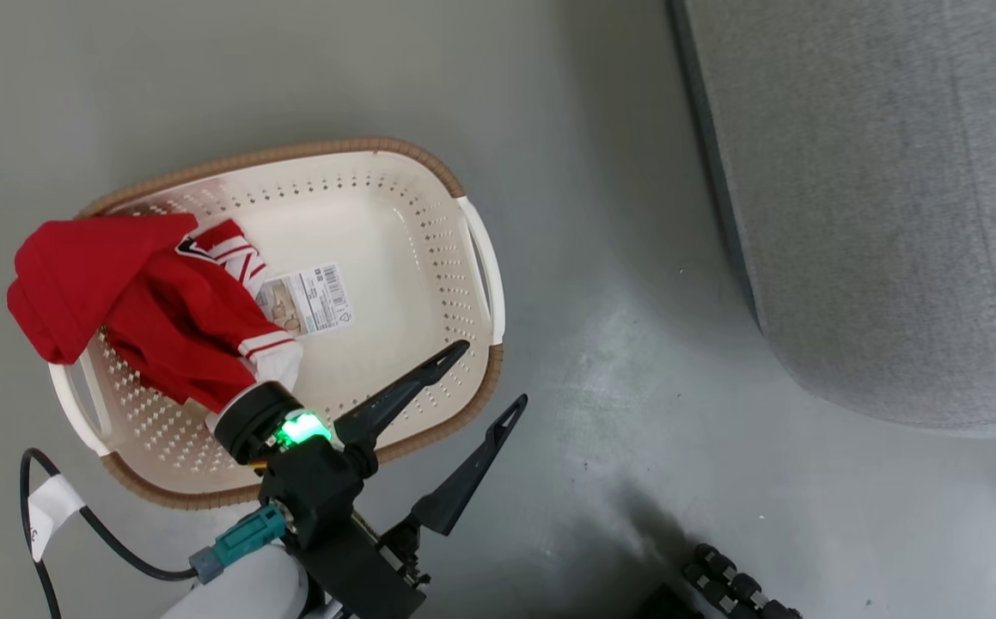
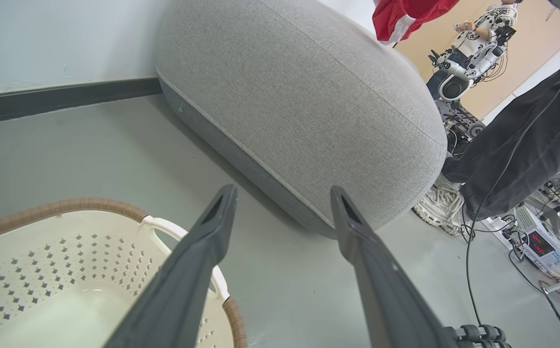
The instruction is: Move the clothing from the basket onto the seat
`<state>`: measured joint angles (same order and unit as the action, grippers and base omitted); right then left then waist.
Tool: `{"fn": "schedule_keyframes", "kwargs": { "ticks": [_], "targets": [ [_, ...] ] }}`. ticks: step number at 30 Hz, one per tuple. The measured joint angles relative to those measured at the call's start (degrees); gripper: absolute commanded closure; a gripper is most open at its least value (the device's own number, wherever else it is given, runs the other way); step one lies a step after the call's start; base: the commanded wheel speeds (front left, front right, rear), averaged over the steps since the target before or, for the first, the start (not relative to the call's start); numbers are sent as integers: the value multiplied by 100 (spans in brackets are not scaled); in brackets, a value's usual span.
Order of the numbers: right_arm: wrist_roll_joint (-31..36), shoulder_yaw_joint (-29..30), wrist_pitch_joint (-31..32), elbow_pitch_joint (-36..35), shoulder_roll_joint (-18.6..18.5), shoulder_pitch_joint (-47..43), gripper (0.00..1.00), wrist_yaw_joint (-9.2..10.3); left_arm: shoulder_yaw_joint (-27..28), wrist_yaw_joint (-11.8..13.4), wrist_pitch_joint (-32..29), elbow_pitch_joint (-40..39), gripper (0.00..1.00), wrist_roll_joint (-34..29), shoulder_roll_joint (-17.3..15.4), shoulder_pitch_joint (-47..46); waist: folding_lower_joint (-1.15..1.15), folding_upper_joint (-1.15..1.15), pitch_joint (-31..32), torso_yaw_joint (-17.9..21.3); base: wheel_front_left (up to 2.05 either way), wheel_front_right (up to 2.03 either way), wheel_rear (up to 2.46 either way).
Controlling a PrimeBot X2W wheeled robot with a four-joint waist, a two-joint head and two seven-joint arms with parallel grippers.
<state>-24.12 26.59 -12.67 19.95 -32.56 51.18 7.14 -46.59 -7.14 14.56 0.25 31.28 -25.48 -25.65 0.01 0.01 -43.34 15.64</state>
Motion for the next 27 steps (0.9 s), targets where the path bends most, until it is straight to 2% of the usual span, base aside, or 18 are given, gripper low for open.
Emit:
{"fn": "schedule_keyframes", "kwargs": {
  "ticks": [5,9,12,20,24,25,26,27],
  "targets": [
    [8,500,53,511,-232,458,100,0,-5,0,0,-2,0,29,-70,-115,0,0,-208,-114,0,0,0],
    [57,564,99,758,-249,614,100,0,-5,0,0,2,0,51,-129,-127,-1,0,-343,-208,0,0,0],
    [57,441,100,756,-77,641,100,0,-4,0,0,30,0,64,-137,-159,-1,0,-430,-271,0,0,0],
    [-11,-111,303,1038,665,770,100,0,18,0,0,143,0,130,-101,-246,0,-1,-547,-429,0,0,0],
    [-2,-112,279,1419,682,694,100,0,-9,0,0,220,0,143,32,-339,-1,-1,-515,-523,0,0,0],
    [13,-116,253,1496,665,649,94,0,-5,0,0,221,0,144,62,-357,-1,-1,-496,-544,0,0,0],
    [48,-116,246,1566,643,589,64,0,2,0,0,224,0,149,91,-366,-1,-1,-474,-564,0,0,0],
    [57,-111,219,1641,626,535,11,-1,12,0,0,232,0,168,132,-367,-1,-1,-450,-584,0,0,0]
  ]
}}
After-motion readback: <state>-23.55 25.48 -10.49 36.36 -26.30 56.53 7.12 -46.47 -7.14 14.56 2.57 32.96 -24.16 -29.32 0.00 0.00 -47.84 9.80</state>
